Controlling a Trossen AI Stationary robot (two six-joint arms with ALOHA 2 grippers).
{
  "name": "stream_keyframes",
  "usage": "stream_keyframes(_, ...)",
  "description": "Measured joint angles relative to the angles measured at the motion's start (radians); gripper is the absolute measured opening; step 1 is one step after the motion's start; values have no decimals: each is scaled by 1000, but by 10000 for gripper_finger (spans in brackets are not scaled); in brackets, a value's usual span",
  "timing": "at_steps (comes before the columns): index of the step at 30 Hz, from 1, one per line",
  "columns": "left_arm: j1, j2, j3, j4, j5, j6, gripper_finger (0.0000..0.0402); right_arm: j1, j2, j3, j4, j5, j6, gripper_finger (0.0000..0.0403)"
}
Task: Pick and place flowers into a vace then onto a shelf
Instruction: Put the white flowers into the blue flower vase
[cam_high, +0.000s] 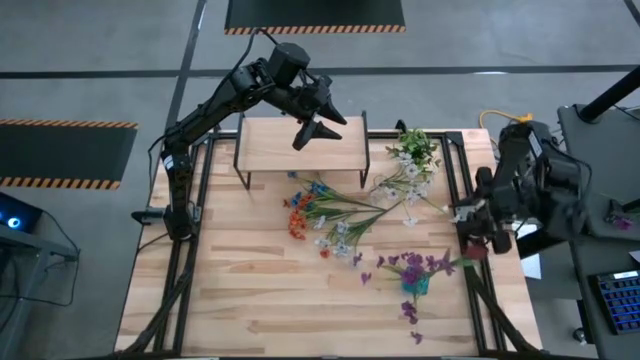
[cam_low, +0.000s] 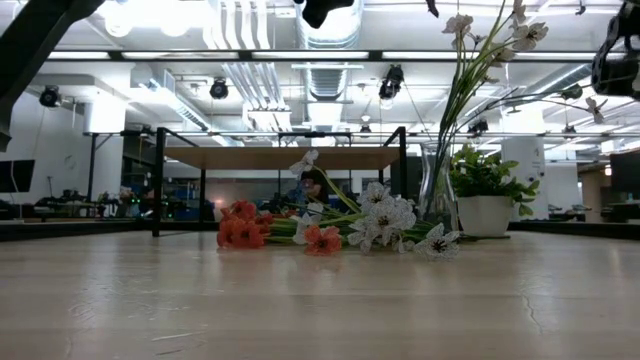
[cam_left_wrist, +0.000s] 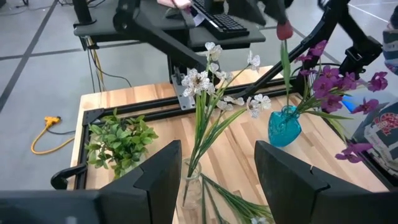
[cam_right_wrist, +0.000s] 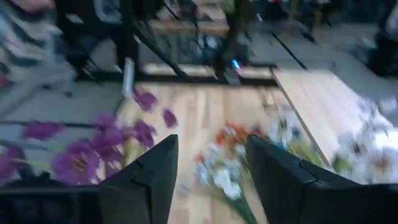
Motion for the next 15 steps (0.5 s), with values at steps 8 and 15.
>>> stream_keyframes(8, 0, 0, 0, 1, 0, 0, 187, 0, -195, -157, 649, -416, -757, 158)
stream_keyframes(15, 0, 0, 0, 1, 0, 0, 187, -1, -305, -280, 808, -609, -1014, 130)
